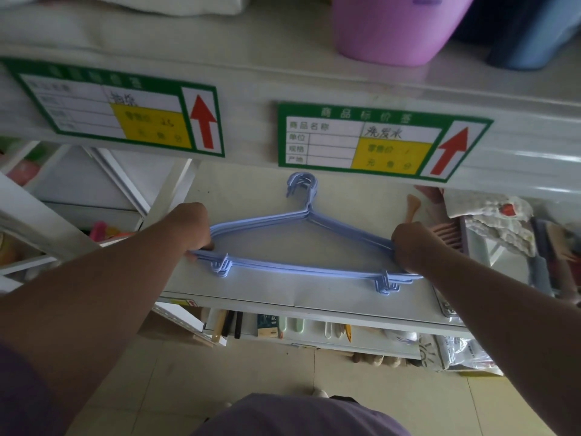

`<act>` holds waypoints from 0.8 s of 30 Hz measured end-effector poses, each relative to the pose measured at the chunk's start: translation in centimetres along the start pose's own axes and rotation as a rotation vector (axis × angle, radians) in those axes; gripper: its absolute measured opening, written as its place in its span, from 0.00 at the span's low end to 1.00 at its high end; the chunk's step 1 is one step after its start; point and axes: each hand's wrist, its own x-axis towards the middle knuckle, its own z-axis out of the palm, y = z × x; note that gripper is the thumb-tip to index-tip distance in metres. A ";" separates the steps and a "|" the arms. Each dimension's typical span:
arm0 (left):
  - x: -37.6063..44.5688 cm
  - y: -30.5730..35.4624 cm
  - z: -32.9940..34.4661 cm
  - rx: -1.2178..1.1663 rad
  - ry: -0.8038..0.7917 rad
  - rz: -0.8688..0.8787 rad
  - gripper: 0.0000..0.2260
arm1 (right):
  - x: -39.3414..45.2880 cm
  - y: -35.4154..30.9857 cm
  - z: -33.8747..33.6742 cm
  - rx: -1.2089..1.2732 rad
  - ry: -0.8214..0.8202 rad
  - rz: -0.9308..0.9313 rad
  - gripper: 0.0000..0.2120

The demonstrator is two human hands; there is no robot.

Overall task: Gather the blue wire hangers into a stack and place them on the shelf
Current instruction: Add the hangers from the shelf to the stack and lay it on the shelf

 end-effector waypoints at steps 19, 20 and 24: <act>-3.0 -1.9 0.3 -0.752 -0.087 -0.143 0.15 | -2.9 -0.5 -1.5 0.415 -0.005 0.152 0.18; -3.1 -1.8 0.3 -0.786 -0.088 -0.149 0.15 | -3.0 -0.6 -1.4 0.442 -0.015 0.171 0.19; -3.7 -1.9 0.2 -0.914 -0.096 -0.181 0.27 | -3.4 -0.5 -1.0 0.571 -0.024 0.224 0.20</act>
